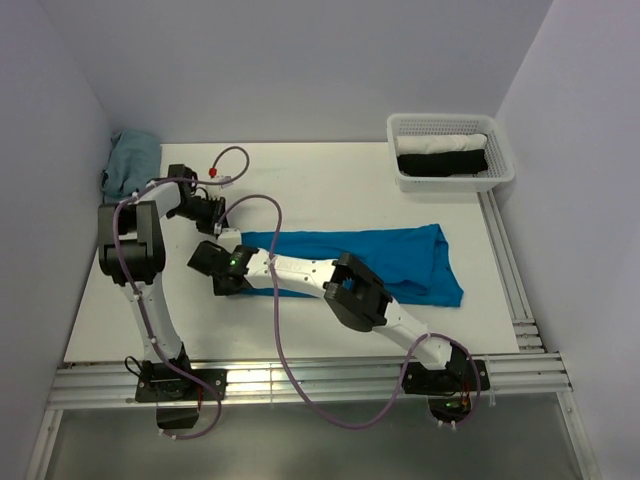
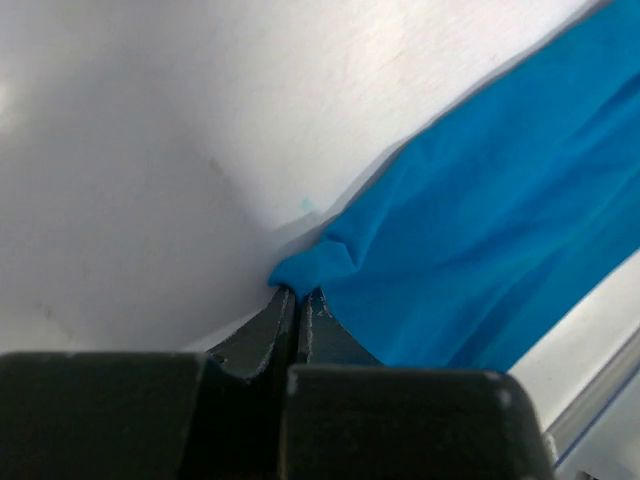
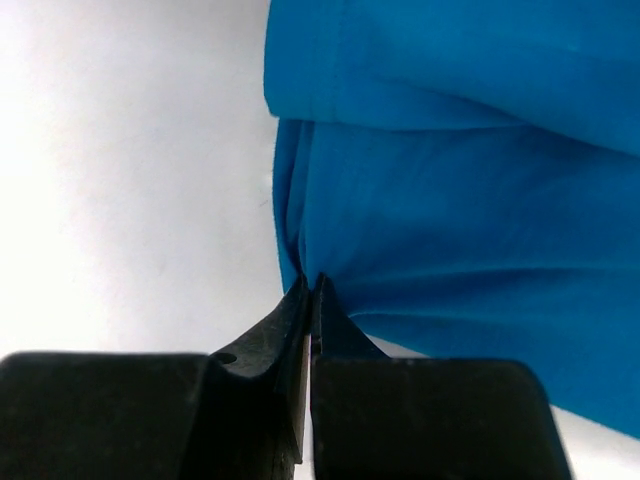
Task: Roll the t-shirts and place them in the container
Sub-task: Roll the tshirt
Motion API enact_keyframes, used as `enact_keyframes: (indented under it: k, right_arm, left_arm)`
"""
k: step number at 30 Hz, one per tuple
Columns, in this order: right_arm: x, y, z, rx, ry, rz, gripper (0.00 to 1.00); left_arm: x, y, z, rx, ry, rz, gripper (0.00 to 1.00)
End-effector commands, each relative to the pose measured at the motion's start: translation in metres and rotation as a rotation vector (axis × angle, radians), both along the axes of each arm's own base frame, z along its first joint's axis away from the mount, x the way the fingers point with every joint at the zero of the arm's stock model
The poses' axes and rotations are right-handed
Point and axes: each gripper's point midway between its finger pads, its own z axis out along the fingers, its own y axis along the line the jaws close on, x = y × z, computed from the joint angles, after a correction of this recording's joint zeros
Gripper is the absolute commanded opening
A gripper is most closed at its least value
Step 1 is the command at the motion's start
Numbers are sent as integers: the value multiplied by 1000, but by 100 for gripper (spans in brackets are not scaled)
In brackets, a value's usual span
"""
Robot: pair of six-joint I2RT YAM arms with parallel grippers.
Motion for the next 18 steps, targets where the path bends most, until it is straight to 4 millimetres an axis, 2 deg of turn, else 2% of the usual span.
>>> enact_keyframes:
  k: [1,3,7,9,10,12,13,14,18]
  right_arm:
    - [-46,26,15,90,49,143,0]
    - [-51,34,26,140,50,162,0]
    - [-59,35,28,158,67,176,0]
    - [-57,37,38,195,58,166,0]
    - [-56,32,32,190,65,156,0]
    - [-51,35,50,256,50,140,0]
    - [-48,30,47,255,53,130,0]
    - [-44,32,60,291,39,118,0]
    - [-33,22,63,319,45,90,0]
  left_arm:
    - [0,27,1,163,-67,35,0]
    - [-4,37,7,195,-83,55,0]
    - [-11,50,7,242,-84,75,0]
    - [-7,52,10,253,-90,80,0]
    - [-6,52,11,252,-85,89,0]
    - [0,51,15,249,-85,97,0]
    - [1,52,16,253,-82,108,0]
    - [4,50,17,255,-79,108,1]
    - [9,43,21,266,-89,114,7]
